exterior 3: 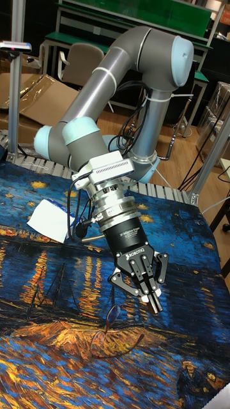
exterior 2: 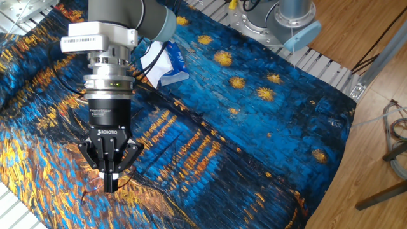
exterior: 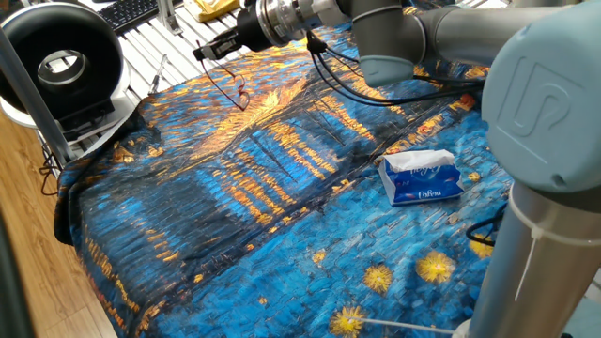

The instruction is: Unfold the leg of the glasses (with one hand)

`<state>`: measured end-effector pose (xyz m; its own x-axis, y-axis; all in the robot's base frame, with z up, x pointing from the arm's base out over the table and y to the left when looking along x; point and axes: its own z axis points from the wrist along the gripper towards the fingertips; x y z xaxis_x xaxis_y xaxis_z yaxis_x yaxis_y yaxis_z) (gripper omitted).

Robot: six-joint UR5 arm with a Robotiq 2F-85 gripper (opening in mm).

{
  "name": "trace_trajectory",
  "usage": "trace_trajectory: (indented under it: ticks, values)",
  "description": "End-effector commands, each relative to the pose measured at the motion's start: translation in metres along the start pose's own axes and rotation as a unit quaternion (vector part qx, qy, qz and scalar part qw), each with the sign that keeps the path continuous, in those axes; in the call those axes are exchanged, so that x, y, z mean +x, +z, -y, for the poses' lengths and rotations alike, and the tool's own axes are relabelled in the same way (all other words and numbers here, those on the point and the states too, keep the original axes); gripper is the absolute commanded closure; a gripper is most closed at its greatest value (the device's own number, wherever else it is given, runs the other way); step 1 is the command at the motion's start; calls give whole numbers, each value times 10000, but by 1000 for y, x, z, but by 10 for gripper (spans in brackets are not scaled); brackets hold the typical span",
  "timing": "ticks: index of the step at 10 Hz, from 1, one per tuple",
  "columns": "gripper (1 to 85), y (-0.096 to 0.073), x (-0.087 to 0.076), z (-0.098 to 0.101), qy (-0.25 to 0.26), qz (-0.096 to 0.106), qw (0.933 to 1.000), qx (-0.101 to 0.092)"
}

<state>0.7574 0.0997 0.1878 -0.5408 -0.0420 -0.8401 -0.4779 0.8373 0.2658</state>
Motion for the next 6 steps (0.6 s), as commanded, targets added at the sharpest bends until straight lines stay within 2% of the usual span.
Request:
trace_trajectory:
  ticks: [1,6]
  values:
    - [847,-2,-1,4,30,90,10000,10]
    - [847,-5,3,9,-13,167,9999,-29]
